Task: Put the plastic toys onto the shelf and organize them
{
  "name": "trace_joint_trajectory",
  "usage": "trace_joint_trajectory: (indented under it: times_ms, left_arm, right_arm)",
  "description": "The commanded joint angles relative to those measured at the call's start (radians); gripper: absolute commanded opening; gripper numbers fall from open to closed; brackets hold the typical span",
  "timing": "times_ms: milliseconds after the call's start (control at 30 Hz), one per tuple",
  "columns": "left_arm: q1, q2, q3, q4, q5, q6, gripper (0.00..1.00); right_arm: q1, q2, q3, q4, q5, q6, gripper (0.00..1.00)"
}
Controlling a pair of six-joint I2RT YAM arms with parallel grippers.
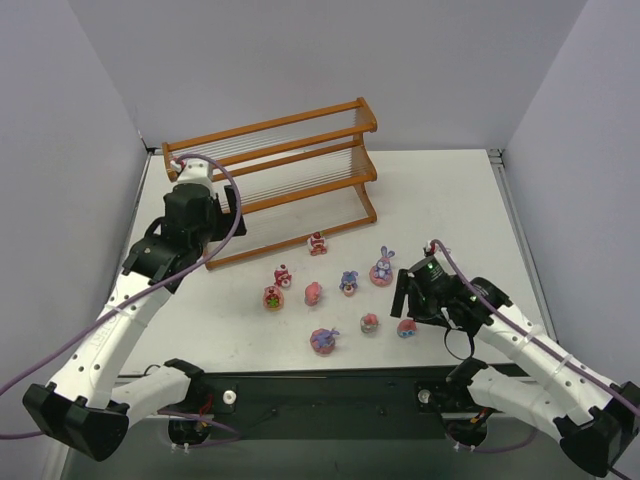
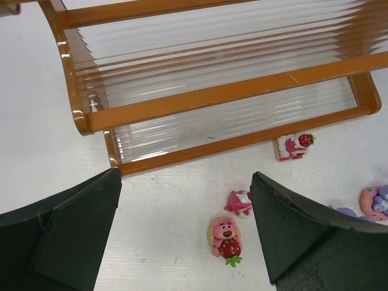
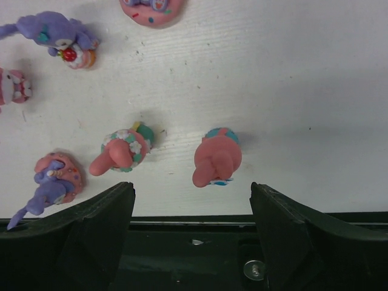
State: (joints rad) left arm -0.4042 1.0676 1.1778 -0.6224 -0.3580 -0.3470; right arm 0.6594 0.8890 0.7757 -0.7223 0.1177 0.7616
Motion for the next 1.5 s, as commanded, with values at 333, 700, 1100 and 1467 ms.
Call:
trace_joint_trajectory:
  times_ms: [333,700,1100,1467]
  left_arm:
    - [-0.002,-0.092,-0.083,0.173,0.093,-0.055,0.97]
    - [-0.001,-0.113,-0.090,0.188,0.090,-0.052,0.97]
    - [-0.001,-0.130,-0.087,0.188,0.071,-0.055,0.97]
    - [-0.001,-0.130,-0.040,0.144,0.022,-0.061,0.97]
  right_arm:
    - [0.028,0.074,-0.130,0.067,0.007,-0.011,0.67]
    - [0.029,0.125,-0.176,0.149,-0.006,-0.045,0.58]
    - [0.028,0.149,-0.150,0.146,0.022,-0.051,0.10]
    - [-0.017,0.289,0.281,-0.017,0.056,-0.149,0.00]
